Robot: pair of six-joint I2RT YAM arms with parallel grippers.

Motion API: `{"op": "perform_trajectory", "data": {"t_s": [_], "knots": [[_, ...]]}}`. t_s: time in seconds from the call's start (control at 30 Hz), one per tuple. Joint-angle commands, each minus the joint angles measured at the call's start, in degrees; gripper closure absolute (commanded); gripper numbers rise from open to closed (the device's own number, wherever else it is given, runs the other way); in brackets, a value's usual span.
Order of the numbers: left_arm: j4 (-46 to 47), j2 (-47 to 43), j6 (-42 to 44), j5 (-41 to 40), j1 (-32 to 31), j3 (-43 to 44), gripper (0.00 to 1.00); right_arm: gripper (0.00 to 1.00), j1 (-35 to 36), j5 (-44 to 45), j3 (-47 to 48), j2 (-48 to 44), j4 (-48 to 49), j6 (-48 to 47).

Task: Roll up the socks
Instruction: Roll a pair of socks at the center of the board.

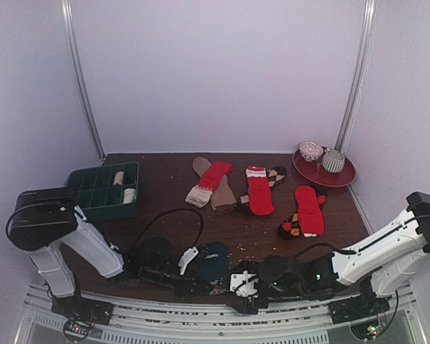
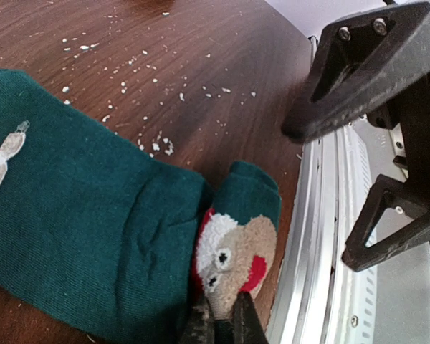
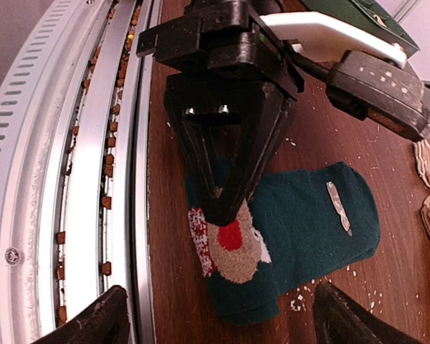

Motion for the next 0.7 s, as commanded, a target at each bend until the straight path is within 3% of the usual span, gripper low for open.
{"op": "perform_trajectory", "data": {"t_s": [0.0,0.2,0.3,0.67], "knots": [[-14.00,2.41,0.13,-1.13,0.30,-2.26,1.00,0.12,0.31,-0.51,3.57,3.66,1.77,-6.52],[-13.86,2.80,0.30,-0.92,0.33,-2.01,1.00,0.22,0.05,-2.15,5.92,8.09,1.46,-6.11],[-13.93,3.10,0.50,-0.56,0.36,-1.74,1.00,0.32,-0.89,-2.22,7.20,10.89,0.43,-4.96],[-14.87,2.27,1.32,0.02,0.36,-1.63,1.00,0.41,-4.42,-3.35,6.86,15.37,1.20,-3.16]]}}
